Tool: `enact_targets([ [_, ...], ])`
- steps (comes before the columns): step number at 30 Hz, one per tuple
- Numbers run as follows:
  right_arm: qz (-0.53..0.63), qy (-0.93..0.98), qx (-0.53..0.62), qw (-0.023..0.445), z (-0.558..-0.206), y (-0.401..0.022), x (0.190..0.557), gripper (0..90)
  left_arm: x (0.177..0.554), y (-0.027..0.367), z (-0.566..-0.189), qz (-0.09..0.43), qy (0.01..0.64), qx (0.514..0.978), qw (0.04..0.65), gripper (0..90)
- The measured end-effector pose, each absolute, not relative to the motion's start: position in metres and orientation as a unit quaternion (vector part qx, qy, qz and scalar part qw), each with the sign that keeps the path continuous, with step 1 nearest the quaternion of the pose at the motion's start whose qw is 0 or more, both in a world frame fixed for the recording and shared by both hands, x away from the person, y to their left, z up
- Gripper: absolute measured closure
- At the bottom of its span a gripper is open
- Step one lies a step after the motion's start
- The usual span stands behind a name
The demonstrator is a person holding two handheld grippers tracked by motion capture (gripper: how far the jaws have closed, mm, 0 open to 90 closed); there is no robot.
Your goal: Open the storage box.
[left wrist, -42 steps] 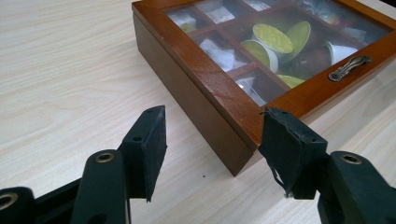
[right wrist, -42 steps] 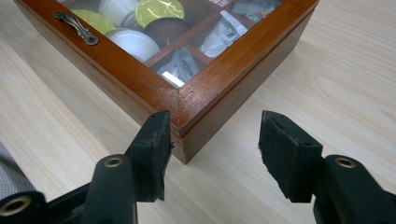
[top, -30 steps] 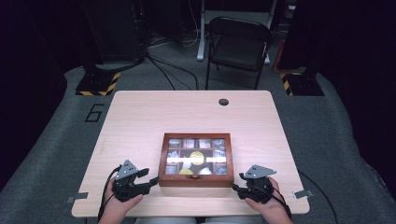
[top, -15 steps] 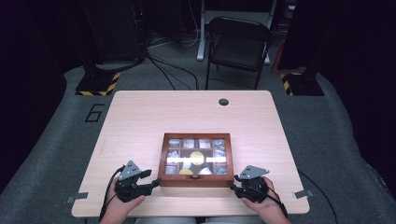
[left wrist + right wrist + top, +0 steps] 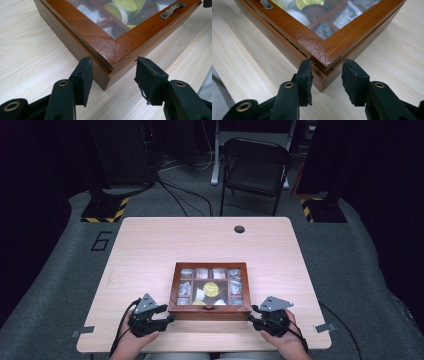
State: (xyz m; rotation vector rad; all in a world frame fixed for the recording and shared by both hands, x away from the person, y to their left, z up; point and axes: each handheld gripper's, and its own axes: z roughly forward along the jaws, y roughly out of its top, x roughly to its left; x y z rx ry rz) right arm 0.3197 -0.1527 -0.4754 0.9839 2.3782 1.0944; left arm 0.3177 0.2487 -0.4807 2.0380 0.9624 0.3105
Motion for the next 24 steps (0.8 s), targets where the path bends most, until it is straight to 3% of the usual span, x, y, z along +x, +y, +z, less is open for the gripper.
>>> enact_targets([
  [12, 0.419, 0.818, 0.348, 0.187, -0.465, -0.154, 0.317, 58.6, 0.323, 0.244, -0.472, 0.141, 0.380, 0.799, 0.444, 48.0],
  [24, 0.443, 0.797, 0.364, 0.190, -0.451, -0.159, 0.323, 48.6, 0.329, 0.242, -0.454, 0.165, 0.386, 0.787, 0.451, 41.5],
])
